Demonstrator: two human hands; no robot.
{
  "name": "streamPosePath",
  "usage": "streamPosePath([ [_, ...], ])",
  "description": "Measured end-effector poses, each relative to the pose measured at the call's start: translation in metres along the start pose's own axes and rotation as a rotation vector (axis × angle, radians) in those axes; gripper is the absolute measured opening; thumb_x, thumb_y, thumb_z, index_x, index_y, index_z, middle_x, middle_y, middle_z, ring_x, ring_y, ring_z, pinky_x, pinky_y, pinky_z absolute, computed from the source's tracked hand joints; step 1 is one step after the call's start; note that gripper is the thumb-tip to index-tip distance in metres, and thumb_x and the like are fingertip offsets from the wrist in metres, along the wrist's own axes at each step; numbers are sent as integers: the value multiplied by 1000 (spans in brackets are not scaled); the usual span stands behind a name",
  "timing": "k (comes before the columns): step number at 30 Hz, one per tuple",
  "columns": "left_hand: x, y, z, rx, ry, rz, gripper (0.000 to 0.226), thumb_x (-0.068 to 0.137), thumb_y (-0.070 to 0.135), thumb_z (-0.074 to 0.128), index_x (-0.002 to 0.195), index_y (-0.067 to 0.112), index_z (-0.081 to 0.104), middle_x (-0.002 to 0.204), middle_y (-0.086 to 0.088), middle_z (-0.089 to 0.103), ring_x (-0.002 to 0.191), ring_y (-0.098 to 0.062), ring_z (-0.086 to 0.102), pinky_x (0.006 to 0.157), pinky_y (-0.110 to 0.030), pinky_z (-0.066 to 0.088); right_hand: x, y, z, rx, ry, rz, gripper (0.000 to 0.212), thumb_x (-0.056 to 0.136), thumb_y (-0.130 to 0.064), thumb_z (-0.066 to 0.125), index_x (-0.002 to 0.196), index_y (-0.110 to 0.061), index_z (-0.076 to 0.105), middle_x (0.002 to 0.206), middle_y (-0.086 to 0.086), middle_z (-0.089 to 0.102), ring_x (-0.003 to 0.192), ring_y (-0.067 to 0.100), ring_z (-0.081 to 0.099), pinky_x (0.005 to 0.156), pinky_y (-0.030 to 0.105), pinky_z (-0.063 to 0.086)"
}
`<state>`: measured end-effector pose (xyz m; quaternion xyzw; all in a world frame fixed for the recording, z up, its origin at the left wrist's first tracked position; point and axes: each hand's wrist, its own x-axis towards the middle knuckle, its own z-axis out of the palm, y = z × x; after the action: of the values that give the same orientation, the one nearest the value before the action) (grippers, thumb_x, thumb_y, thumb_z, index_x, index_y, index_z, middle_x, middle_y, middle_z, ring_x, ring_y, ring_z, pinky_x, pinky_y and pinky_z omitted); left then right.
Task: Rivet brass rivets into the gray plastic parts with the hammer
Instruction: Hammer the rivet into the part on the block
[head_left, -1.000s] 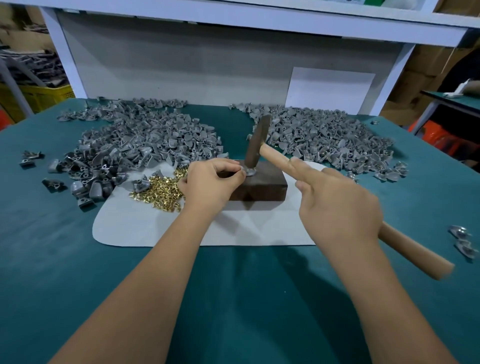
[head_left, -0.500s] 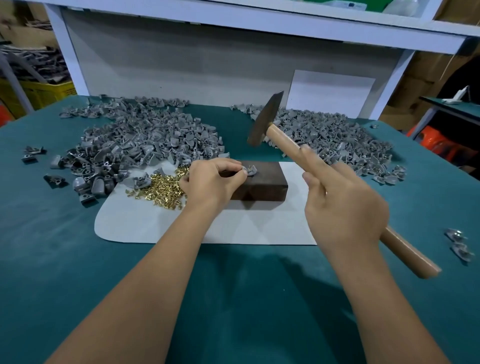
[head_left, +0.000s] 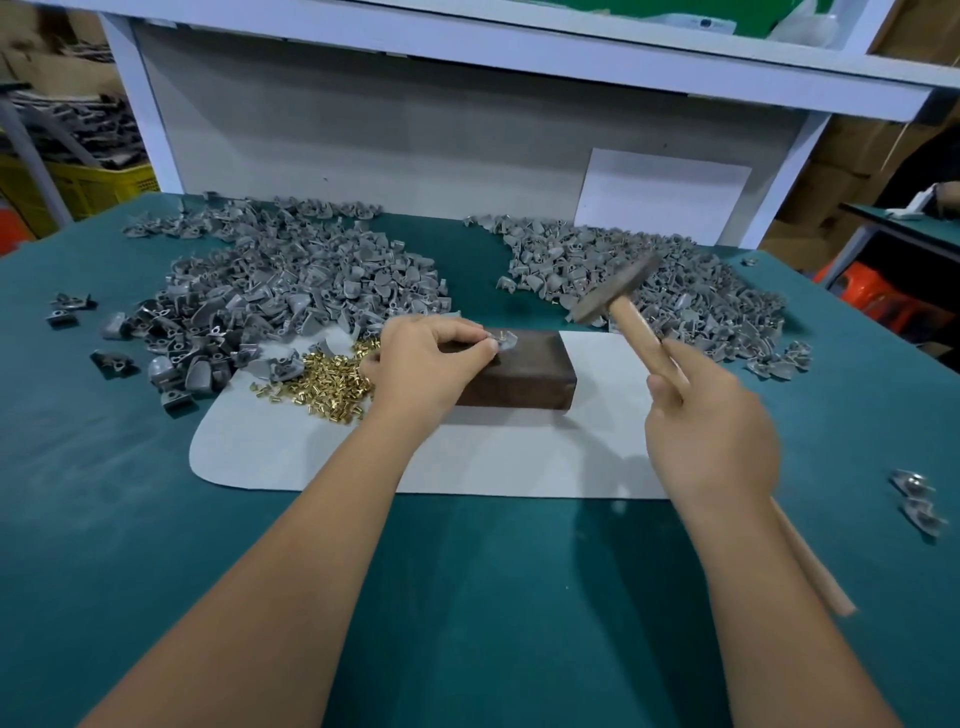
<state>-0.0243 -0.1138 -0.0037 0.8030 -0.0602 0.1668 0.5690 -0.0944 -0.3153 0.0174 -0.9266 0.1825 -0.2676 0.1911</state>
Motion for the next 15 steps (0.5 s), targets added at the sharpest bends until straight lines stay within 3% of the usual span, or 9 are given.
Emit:
streamPosePath([
  [3, 3, 2, -5, -101, -32, 50, 16, 81, 23, 79, 74, 36, 74, 98, 15, 71, 119, -14, 56, 105, -32, 41, 1, 9, 2, -33, -172, 85, 26, 95, -28, 49, 120, -28, 57, 87, 5, 60, 78, 31, 52, 65, 35, 41],
  [5, 4, 5, -8, -210, -72, 72, 17, 82, 19, 78, 75, 34, 75, 94, 15, 72, 105, -2, 62, 92, -15, 44, 2, 11, 5, -93, -224, 103, 19, 95, -32, 49, 106, -21, 61, 82, 6, 58, 77, 32, 53, 64, 33, 41],
  [8, 4, 8, -11, -315, -131, 90, 19, 83, 16, 77, 75, 33, 77, 94, 13, 74, 103, -4, 64, 94, -21, 45, 2, 6, 6, -175, -207, 78, 22, 93, -32, 50, 89, -14, 62, 77, 7, 58, 75, 33, 53, 61, 31, 39],
  [12, 4, 9, -14, -367, -169, 98, 22, 84, 15, 76, 73, 34, 78, 95, 15, 74, 102, -2, 64, 94, -23, 44, -2, 1, 7, -269, -226, 13, 27, 91, -29, 49, 87, -7, 64, 87, 9, 48, 77, 33, 48, 62, 31, 38],
  [15, 3, 10, -15, -384, -179, 91, 21, 85, 14, 74, 74, 31, 77, 96, 14, 74, 100, 0, 64, 89, -16, 43, -4, -1, 7, -297, -258, 6, 26, 92, -28, 47, 90, -8, 62, 87, 7, 42, 76, 29, 40, 64, 31, 36],
])
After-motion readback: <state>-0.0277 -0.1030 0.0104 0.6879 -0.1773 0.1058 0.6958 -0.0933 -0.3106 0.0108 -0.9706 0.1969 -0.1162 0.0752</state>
